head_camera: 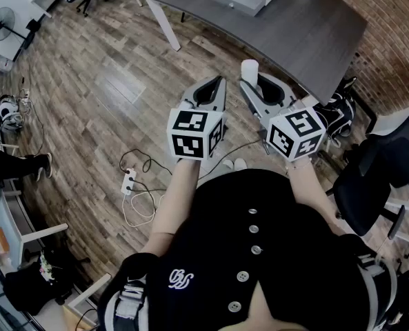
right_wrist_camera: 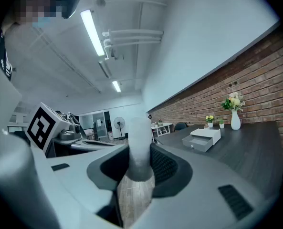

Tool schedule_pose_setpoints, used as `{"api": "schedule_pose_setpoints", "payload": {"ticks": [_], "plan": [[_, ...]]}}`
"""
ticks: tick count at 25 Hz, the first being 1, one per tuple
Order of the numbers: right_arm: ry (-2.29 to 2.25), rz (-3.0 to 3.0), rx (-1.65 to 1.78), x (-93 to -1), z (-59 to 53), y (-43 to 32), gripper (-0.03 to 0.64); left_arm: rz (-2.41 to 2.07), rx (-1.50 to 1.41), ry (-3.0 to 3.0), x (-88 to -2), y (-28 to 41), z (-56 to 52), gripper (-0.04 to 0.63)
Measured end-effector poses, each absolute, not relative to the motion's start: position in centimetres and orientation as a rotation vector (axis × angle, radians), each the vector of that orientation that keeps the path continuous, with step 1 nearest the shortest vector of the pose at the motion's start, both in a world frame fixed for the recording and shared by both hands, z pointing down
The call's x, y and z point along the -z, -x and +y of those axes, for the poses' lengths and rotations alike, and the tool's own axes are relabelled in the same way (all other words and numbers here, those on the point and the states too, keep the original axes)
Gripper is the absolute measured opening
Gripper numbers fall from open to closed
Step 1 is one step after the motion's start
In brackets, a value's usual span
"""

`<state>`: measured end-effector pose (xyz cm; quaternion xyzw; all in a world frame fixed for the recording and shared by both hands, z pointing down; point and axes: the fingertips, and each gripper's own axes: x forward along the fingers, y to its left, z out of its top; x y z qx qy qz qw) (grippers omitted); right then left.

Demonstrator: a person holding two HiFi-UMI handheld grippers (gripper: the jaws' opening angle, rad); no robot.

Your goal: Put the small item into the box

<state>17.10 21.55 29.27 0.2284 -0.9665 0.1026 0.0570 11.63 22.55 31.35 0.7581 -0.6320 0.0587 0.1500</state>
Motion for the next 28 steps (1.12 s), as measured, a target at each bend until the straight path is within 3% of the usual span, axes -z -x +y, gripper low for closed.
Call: {"api": "schedule_pose_setpoints", "payload": {"ticks": [13,28], "plan": [[-0.66,-2.932,-0.323,-29.5,20.5,-16.8,0.13,-1.772,-0.207,-2.221,-31.6,-12.6,20.8,0.014],[-0.555,-2.939,-0.433,-31.9,16.1,-15.4,0.133,-1.839,-0.15,-2.08,-34.5,-8.9,18.1,0.014]]}}
